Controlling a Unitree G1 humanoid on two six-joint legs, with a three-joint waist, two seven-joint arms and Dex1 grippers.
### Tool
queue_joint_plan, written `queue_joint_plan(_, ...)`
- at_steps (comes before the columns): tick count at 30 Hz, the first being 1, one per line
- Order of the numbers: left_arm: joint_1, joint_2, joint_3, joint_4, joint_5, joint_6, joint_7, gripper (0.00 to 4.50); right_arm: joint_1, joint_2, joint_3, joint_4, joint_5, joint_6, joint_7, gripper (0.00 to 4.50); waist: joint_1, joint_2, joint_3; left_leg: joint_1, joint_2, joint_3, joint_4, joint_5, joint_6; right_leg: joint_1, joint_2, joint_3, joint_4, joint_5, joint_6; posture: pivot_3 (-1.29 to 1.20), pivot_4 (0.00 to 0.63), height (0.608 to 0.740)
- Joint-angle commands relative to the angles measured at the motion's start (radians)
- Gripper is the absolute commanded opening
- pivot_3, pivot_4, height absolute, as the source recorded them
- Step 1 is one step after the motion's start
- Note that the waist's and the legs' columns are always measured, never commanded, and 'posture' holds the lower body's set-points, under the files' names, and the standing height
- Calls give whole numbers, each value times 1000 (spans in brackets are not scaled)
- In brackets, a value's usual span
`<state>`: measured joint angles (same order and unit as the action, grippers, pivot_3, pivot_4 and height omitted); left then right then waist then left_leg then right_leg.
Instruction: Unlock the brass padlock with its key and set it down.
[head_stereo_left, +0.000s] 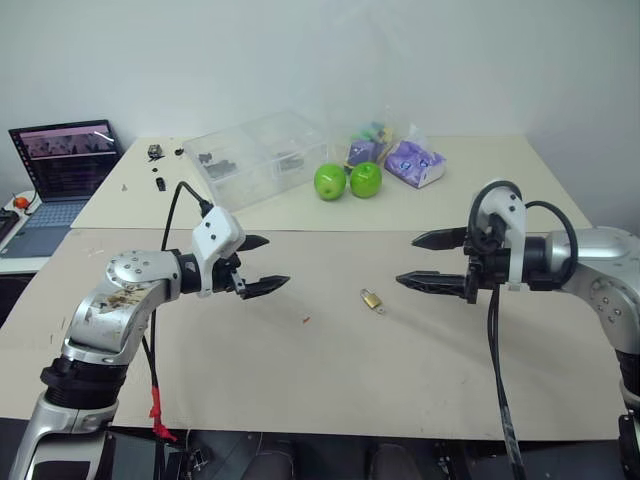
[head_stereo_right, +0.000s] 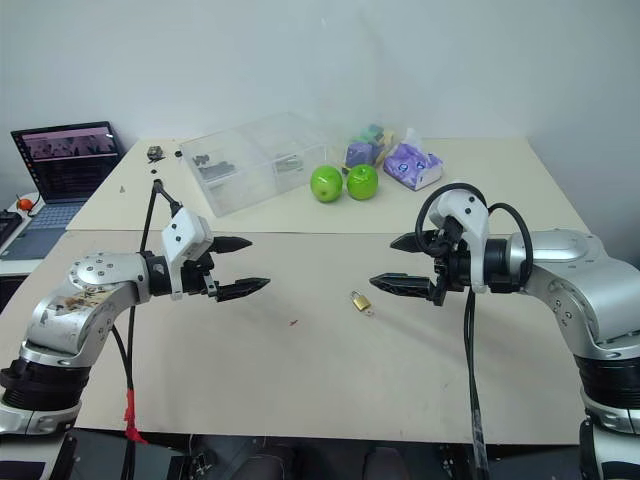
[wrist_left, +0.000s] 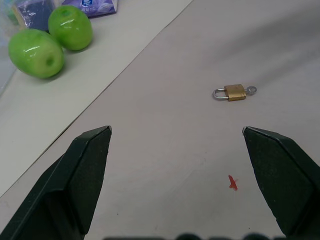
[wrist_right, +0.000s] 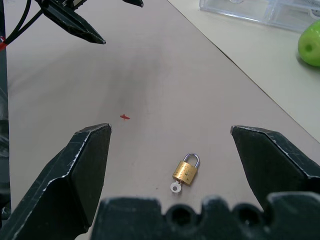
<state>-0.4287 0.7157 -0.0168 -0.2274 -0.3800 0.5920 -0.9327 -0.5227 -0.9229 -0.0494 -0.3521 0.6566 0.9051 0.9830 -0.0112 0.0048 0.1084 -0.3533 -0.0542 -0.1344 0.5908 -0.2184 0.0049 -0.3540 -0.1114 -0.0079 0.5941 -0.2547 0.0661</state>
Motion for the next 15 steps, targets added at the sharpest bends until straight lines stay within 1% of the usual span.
queue_joint_plan(1,-27,-4,38,-42,-22,-3,20,4484,-26,-2,-3,-14,-1,-23,8,4500,0,0,0,0,0,0,0,0,0,0,0,0,0,0,0,0,150,740)
queue_joint_plan(4,-99,-14,48,-33,-56,2,9,4484,-20,-11,-5,-45,1,-20,9,4500,0,-2,1,0,0,0,0,0,0,0,0,0,0,0,0,0,150,740)
queue_joint_plan(6,-123,3,16,-9,-28,-26,-14,4484,-13,-10,-7,-56,-8,-25,0,4500,0,-1,1,0,0,0,0,0,0,-1,0,0,0,0,0,0,150,740)
queue_joint_plan(9,-163,13,-30,41,19,-55,-25,4484,-2,-4,31,-70,-86,-76,-42,4500,-3,-1,1,0,0,0,0,0,0,0,0,0,0,0,0,0,150,740)
queue_joint_plan(12,-261,-35,-33,123,41,-10,44,4484,-2,40,86,-64,-162,-88,-127,4500,-3,-3,2,0,0,1,0,0,0,-1,0,1,0,0,1,0,150,740)
queue_joint_plan(15,-337,-61,-33,183,52,-9,60,4484,1,111,152,-42,-230,-83,-215,4500,-2,-4,3,0,0,0,1,0,0,-1,1,0,1,-4,7,0,150,740)
